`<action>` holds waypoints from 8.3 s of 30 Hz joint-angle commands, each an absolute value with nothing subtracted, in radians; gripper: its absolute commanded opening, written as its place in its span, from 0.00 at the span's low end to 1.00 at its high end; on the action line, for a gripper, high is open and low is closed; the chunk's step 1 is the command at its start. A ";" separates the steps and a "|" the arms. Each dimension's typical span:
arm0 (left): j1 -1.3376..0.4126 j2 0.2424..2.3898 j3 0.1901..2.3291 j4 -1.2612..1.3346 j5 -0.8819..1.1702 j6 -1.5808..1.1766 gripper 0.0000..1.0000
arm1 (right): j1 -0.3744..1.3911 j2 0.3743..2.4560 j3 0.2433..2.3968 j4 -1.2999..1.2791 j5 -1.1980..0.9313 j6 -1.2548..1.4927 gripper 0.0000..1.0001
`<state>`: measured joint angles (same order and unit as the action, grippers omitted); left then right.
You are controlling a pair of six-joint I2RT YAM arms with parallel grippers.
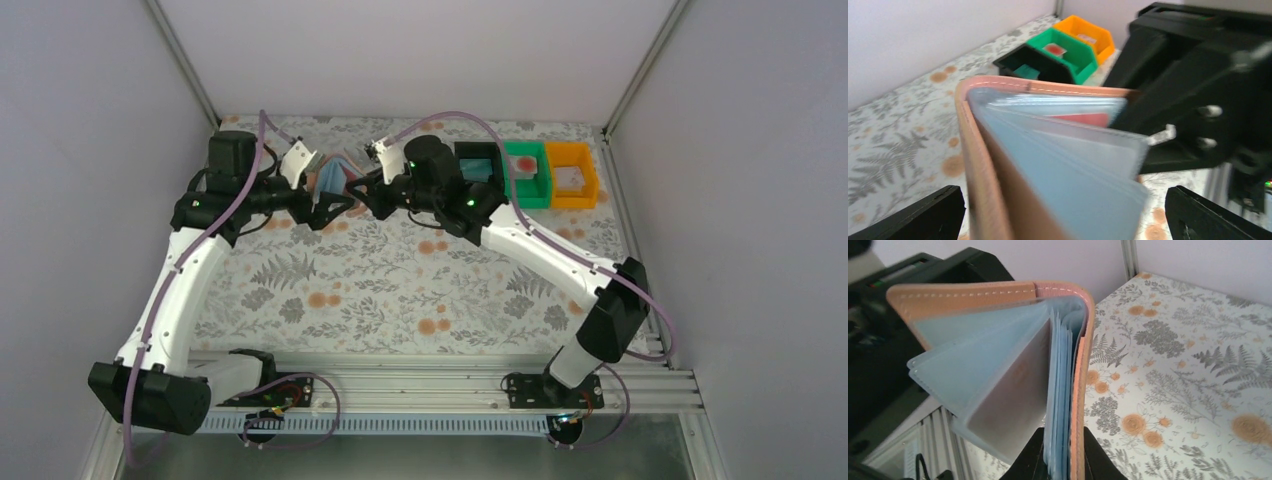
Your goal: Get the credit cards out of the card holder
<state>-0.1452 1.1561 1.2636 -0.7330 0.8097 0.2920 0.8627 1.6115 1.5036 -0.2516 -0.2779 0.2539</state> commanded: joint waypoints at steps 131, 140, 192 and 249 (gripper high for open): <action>-0.086 1.085 1.362 -1.049 1.302 0.632 0.02 | 0.768 1.218 1.170 -0.108 -0.742 0.031 0.04; -0.077 1.088 1.356 -1.046 1.310 0.633 0.02 | 0.732 1.203 1.158 -0.123 -0.784 0.024 0.04; 0.011 1.300 0.810 -0.320 1.088 -0.109 0.02 | 0.044 1.341 1.247 -0.548 -0.756 0.075 0.04; 0.196 1.262 1.343 -0.902 1.020 0.506 0.86 | 0.608 1.445 1.511 -0.704 -0.605 -0.107 0.04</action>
<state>0.2447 1.2846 1.1671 -0.5846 0.7700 0.1116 0.5091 1.4025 1.4479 -0.6548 -0.6277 -0.0086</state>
